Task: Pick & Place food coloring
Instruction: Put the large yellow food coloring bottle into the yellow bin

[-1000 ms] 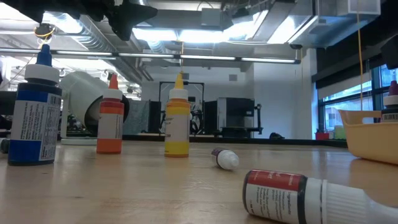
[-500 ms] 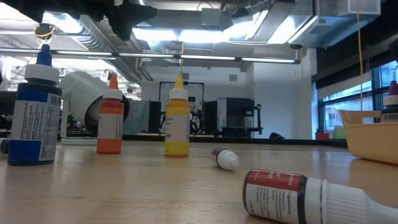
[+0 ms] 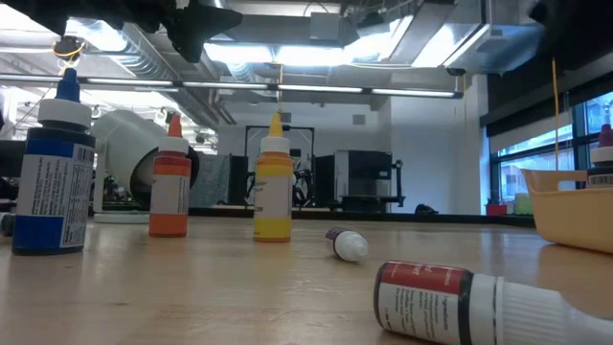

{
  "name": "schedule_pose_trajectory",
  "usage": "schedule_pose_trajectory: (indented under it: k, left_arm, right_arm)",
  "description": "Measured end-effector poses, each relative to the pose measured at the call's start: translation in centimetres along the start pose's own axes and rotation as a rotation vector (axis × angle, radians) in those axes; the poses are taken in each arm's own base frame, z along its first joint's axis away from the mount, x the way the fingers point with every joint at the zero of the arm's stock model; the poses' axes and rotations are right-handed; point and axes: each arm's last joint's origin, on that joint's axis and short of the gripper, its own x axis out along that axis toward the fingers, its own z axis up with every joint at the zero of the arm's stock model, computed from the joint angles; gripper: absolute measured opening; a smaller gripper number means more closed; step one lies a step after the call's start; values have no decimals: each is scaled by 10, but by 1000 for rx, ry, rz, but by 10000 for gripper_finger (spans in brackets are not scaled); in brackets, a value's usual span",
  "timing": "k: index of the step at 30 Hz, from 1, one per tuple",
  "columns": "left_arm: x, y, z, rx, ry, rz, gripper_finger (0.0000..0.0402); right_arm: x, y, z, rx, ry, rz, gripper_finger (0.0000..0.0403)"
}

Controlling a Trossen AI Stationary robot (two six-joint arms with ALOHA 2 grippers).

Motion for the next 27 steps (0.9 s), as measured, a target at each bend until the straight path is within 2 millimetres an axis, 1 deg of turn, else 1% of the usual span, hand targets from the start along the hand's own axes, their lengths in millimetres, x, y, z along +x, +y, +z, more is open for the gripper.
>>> schedule_pose_trajectory:
  k: [4, 9, 13, 18, 20, 23, 27]
  left_arm:
    - [0, 0, 0, 0, 0, 0, 229]
    - [0, 0, 0, 0, 0, 0, 230]
    - [0, 0, 0, 0, 0, 0, 227]
    - [0, 0, 0, 0, 0, 0, 228]
    - [0, 0, 0, 0, 0, 0, 230]
    - [0, 0, 0, 0, 0, 0, 230]
    - [0, 0, 0, 1, 0, 0, 227]
  right_arm:
    - [8, -1, 20, -79, -62, 78, 135]
    - [18, -9, 42, -176, -158, 90, 135]
    - [22, -15, 53, -261, -203, 78, 135]
    - [32, -22, 60, -286, -253, 85, 142]
    - [38, -24, 62, -284, -273, 106, 157]
    - [46, -29, 62, -304, -293, 117, 195]
    - [55, -38, 71, -286, -434, 72, 249]
